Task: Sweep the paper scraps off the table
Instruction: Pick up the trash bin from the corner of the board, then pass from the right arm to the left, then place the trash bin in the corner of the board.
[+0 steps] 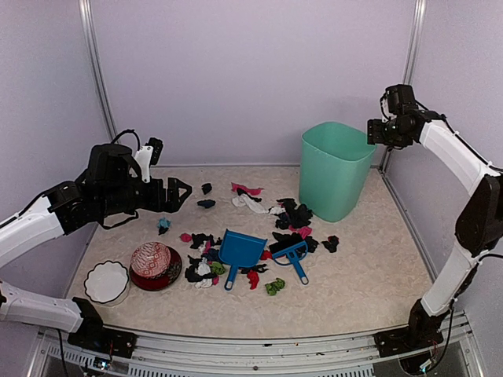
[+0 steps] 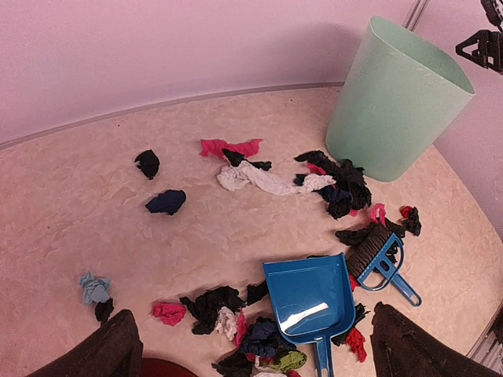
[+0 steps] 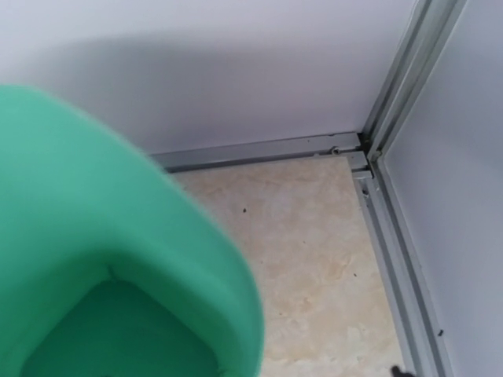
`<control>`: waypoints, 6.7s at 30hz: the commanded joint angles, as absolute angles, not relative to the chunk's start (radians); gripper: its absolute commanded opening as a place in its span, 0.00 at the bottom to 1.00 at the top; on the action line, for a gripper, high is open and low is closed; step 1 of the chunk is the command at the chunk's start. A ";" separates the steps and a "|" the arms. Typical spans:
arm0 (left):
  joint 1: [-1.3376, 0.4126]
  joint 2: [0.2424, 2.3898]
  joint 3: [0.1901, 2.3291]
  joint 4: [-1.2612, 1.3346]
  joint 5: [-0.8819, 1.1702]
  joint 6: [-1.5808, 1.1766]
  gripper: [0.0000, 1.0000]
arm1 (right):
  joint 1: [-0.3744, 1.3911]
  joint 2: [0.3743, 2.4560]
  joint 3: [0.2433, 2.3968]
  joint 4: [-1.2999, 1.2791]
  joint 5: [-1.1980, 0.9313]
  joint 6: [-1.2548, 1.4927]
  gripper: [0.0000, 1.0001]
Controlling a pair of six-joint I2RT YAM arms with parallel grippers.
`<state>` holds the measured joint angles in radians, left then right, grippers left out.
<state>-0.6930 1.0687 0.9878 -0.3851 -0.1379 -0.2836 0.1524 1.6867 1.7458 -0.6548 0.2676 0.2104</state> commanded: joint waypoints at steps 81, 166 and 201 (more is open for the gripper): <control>-0.914 1.280 1.386 -0.368 -0.072 -0.322 0.99 | 0.601 1.475 1.691 -0.592 0.596 0.134 0.00; -0.864 1.669 1.692 -0.437 -0.196 -0.394 0.00 | 1.112 1.463 1.698 -0.390 0.998 -0.049 0.56; -0.374 1.408 1.611 -0.739 -0.315 -0.342 0.00 | 0.596 1.345 1.349 -0.534 0.265 0.287 0.94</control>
